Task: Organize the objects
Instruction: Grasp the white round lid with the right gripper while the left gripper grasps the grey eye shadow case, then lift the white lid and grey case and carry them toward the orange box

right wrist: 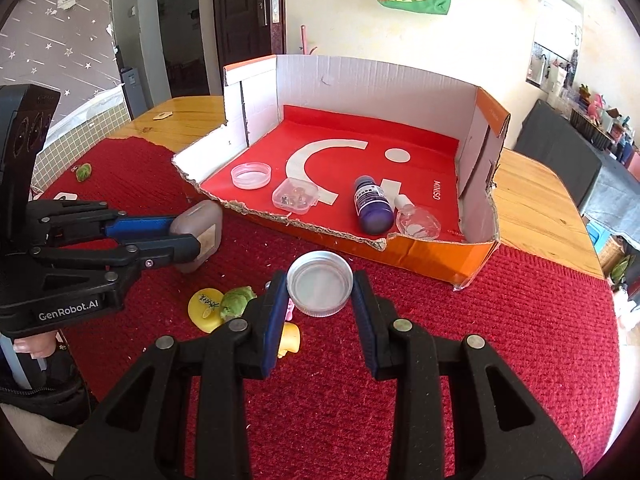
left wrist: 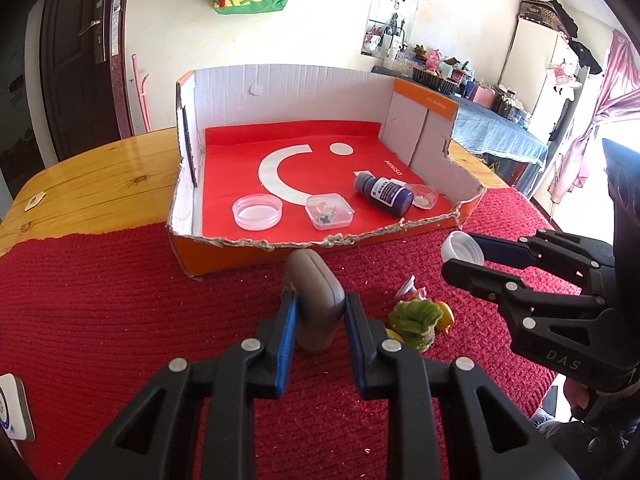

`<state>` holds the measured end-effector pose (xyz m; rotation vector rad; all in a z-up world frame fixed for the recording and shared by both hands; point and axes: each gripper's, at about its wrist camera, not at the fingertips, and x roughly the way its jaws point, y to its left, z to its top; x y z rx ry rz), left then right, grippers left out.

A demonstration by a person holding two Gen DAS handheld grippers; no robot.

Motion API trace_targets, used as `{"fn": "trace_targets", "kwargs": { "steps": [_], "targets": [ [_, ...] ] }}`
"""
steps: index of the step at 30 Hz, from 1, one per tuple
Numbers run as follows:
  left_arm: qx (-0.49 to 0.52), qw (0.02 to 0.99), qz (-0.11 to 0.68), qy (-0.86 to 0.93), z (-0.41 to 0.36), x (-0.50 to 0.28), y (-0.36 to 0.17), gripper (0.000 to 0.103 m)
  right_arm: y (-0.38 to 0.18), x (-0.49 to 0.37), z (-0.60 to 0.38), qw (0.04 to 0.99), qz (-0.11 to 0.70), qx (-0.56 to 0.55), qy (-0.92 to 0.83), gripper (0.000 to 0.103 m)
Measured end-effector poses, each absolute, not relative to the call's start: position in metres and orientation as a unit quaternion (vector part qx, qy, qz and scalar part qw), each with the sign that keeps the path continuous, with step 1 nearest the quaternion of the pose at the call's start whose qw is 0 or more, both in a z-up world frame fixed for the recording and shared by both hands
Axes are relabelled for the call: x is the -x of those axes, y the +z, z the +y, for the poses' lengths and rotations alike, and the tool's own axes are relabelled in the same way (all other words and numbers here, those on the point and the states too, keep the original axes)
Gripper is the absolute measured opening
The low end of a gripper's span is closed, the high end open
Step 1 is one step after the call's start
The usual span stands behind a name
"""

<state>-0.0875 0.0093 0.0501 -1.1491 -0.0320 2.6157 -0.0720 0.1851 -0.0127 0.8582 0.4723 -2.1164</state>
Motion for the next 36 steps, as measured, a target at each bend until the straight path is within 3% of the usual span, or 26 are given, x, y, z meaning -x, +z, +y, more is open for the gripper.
{"fn": "trace_targets", "kwargs": {
  "steps": [27,36],
  "targets": [
    [0.403,0.173,-0.013,0.899,0.028,0.084,0.046,0.03,-0.029,0.08,0.199,0.398,0.166,-0.362,-0.826,0.031],
    [0.418,0.17,-0.026,0.892,0.026,0.09,0.039,0.049,-0.031,0.081,0.2,0.4,0.164,-0.366,-0.824,0.031]
  ]
}}
